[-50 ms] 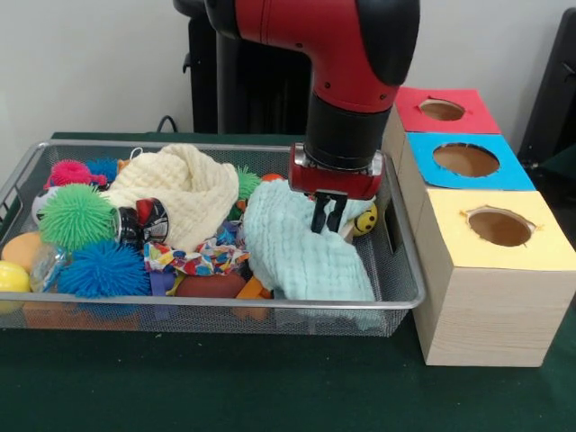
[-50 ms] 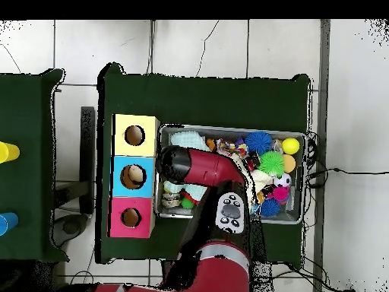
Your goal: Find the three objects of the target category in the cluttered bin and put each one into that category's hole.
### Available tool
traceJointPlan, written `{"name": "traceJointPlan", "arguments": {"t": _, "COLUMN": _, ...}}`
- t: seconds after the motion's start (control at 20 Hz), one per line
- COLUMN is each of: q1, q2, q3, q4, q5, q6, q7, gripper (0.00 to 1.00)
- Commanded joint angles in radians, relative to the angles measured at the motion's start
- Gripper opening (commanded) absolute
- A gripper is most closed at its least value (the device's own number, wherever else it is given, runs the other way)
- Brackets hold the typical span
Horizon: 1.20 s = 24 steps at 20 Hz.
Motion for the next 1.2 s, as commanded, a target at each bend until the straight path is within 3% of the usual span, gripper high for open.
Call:
{"name": "traceJointPlan", "arguments": {"t": 0.05, "q1": -0.014, "q2": -0.043, "q3": 0.103, "q4": 0.066, "q5": 0.023, "q6": 0.048, "q7": 0.146, "gripper": 0.00}}
{"name": "traceJointPlan", "arguments": {"t": 0.35, "q1": -0.019, "q2": -0.124, "q3": 0.110, "q4": 0.101, "q5": 0.047, "q6": 0.135, "q7": 0.150, "gripper": 0.00}}
{"name": "traceJointPlan", "arguments": {"t": 0.75, "q1": -0.014, "q2": -0.213, "q3": 0.116, "q4": 0.186, "q5": 0.076, "q6": 0.152, "q7": 0.168, "gripper": 0.00}}
{"name": "traceJointPlan", "arguments": {"t": 1.2, "q1": 0.007, "q2": -0.248, "q3": 0.109, "q4": 0.165, "q5": 0.107, "q6": 0.217, "q7": 0.196, "gripper": 0.00}}
